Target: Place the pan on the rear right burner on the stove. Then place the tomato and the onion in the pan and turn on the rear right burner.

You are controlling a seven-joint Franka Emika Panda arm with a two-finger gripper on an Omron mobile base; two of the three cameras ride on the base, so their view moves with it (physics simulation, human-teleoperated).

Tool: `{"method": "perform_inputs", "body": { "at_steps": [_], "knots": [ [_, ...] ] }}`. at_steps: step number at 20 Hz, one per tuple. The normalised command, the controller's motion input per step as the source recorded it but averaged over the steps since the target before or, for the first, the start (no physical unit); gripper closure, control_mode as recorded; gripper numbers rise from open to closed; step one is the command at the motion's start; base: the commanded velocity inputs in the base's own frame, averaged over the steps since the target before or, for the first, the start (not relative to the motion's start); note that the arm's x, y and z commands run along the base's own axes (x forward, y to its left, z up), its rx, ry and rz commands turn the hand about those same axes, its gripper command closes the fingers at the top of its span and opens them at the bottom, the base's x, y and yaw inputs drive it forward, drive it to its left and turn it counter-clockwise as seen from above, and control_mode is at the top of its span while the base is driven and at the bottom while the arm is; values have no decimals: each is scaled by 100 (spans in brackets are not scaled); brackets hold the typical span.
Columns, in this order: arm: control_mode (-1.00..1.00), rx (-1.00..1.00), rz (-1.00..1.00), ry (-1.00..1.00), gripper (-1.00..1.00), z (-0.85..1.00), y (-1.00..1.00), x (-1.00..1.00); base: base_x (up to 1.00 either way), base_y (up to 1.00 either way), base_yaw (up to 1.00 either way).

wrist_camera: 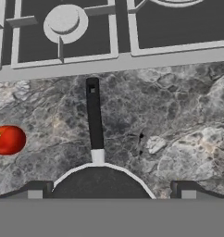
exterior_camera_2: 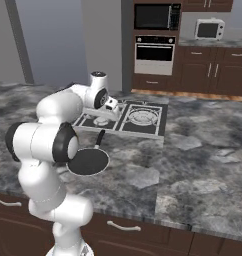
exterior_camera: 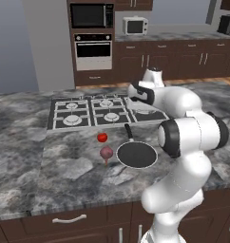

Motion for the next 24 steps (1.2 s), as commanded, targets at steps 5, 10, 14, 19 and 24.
{"method": "perform_inputs", "body": {
  "at_steps": [5, 10, 14, 19, 24],
  "knots": [
    [-100, -1, 2, 2, -100, -13, 8, 2, 0, 0, 0],
    [-100, -8, 12, 2, -100, 0, 45, 0, 0, 0, 0],
    [-100, -8, 16, 4, -100, -17, 22, 0, 0, 0, 0],
    [-100, -2, 15, 3, -100, -37, 0, 5, 0, 0, 0],
    [-100, 0, 13, 1, -100, -42, -2, 22, 0, 0, 0]
  ]
}}
